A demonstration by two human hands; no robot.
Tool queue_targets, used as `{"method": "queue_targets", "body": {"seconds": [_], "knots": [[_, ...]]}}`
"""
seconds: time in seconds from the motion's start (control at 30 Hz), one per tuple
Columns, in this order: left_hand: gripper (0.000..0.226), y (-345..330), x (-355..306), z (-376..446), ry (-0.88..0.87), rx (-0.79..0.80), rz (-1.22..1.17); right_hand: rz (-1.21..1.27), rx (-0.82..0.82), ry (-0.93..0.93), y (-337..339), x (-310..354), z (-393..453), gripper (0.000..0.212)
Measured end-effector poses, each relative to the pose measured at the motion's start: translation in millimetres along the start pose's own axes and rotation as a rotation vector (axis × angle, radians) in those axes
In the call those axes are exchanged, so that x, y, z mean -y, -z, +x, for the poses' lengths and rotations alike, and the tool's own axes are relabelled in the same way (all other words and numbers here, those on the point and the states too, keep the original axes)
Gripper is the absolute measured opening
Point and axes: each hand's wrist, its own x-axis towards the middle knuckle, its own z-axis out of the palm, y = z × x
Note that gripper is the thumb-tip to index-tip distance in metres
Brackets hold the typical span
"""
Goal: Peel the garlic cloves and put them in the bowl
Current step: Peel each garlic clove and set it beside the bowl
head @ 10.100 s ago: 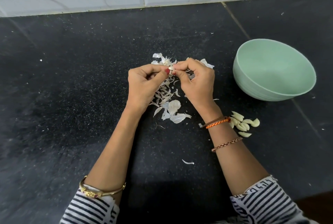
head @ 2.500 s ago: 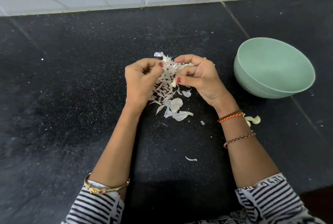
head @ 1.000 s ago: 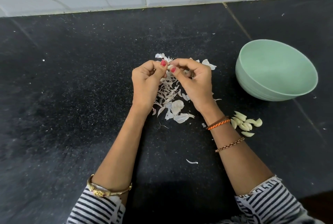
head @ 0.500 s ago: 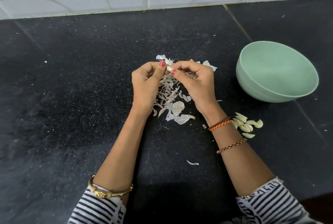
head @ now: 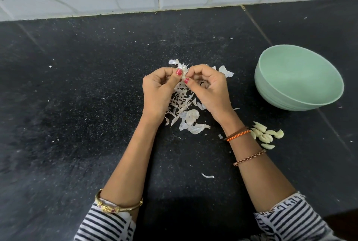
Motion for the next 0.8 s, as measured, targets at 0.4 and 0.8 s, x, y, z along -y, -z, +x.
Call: {"method": "queue_targets", "body": {"seconds": [0.4,0.8], "knots": [[0.015,-2.3,-1.5,-1.8,-0.035,-0.078,0.118,-0.274,0.03,0.03,-4.9,-7.0,-1.7,0.011],[0.016,-3.6,-4.8,-0.8,0.015,-0.118,-0.044,0.026,-0.066,-0.076,-3.2,6.5,-2.5,0.021]]}}
